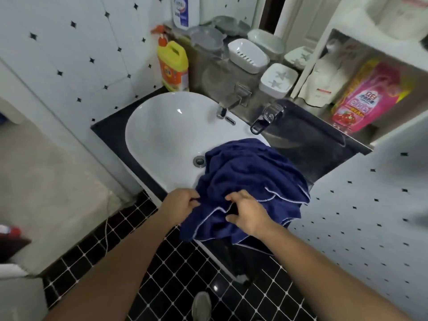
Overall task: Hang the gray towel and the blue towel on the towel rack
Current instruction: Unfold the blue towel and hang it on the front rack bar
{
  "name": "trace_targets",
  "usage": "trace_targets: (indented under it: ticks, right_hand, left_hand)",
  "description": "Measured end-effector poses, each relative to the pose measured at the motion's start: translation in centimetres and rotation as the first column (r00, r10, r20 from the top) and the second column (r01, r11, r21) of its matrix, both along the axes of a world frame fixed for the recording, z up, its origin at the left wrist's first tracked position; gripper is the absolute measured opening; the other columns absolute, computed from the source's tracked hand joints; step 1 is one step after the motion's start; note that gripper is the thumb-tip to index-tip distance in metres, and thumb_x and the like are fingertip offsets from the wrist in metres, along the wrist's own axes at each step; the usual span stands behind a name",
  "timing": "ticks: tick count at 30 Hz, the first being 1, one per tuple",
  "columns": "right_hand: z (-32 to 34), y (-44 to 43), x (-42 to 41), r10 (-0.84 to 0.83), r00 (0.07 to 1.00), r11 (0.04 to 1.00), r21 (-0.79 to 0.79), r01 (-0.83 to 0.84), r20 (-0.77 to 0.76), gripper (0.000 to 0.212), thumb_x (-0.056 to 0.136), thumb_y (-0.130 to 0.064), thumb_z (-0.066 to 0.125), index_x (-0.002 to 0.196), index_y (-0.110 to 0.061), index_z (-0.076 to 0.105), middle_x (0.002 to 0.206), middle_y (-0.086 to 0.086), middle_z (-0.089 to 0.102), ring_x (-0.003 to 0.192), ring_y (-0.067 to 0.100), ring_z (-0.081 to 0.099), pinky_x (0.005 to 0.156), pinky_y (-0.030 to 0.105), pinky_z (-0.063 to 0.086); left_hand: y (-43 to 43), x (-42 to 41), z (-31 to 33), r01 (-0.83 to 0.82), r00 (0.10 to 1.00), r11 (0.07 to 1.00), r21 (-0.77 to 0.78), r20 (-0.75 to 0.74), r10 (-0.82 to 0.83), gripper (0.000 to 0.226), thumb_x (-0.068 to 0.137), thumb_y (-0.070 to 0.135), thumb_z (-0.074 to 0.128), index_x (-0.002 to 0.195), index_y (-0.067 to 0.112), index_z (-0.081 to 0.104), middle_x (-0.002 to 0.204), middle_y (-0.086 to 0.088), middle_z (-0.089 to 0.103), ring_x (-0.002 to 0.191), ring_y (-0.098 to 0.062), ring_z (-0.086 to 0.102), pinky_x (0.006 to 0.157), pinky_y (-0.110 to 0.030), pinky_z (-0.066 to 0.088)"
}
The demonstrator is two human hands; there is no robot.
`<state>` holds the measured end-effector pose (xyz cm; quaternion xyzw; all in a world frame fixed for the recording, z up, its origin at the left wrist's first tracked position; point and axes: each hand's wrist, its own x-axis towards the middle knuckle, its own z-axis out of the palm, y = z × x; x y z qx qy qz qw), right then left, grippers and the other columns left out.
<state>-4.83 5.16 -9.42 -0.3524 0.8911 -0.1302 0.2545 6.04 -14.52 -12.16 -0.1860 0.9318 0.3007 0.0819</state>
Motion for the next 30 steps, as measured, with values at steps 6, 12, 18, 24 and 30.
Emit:
trace_targets:
  ticks: [6,12,18,24,30]
  right_hand:
    - [3.8,0.4,-0.4,-0.131,0.977,0.967,-0.240,0.089,-0.165,0.047,0.081,-0.025,0.065,0.125,-0.016,0.054,0.123,0.004,0.057,0.111,0.028,0.050,0.092,0.035,0.038]
    - [11.7,5.5,-2.1,-0.485,0.824,0.582,-0.595,0.554,0.293,0.016,0.078,-0.005,0.059,0.065,-0.016,0.057,0.062,-0.005,0.062,0.058,0.000,0.053,0.058,0.029,0.044]
    - [17.6,13.6,-2.1,-0.541,0.640,0.116,-0.706,0.699,0.546,0.013,0.071,-0.013,0.052,0.069,-0.012,0.065,0.067,-0.001,0.066,0.063,0.010,0.057,0.058,0.028,0.048]
    - [20.4,22.0,1.3,-0.555,0.613,-0.077,-0.768,0.636,0.563,0.016,0.070,-0.030,0.071,0.084,-0.023,0.076,0.079,-0.007,0.077,0.074,0.005,0.071,0.058,0.016,0.051]
    - [22.7,30.8,4.3,-0.610,0.528,-0.244,-0.773,0.585,0.592,0.022,0.075,-0.026,0.077,0.093,-0.018,0.067,0.083,0.005,0.074,0.080,0.014,0.069,0.068,0.028,0.056]
  left_hand:
    - [4.5,-4.8,6.8,-0.266,0.898,0.573,0.776,-0.018,0.440,0.027,0.095,0.021,0.060,0.093,-0.006,0.066,0.090,-0.017,0.072,0.084,-0.022,0.064,0.078,-0.037,0.052]
    - [11.3,-7.6,16.4,0.045,0.878,0.447,0.894,-0.248,0.410,0.018,0.088,0.038,0.065,0.106,0.041,0.069,0.113,0.003,0.071,0.104,-0.010,0.067,0.091,-0.030,0.054]
    - [19.8,-8.2,20.0,0.466,0.813,0.684,0.562,-0.576,-0.080,0.052,0.079,0.011,0.076,0.126,0.022,0.058,0.121,0.006,0.061,0.111,-0.003,0.060,0.094,-0.018,0.047]
    - [28.8,-10.2,23.7,0.446,0.817,0.583,0.679,-0.574,0.044,0.027,0.094,0.004,0.056,0.088,0.026,0.070,0.081,0.012,0.075,0.081,-0.001,0.068,0.071,-0.017,0.051]
    - [39.1,-9.1,25.8,0.537,0.790,0.480,0.694,-0.613,0.004,0.027,0.095,0.022,0.052,0.080,0.030,0.073,0.079,0.010,0.074,0.076,0.001,0.064,0.068,-0.017,0.050]
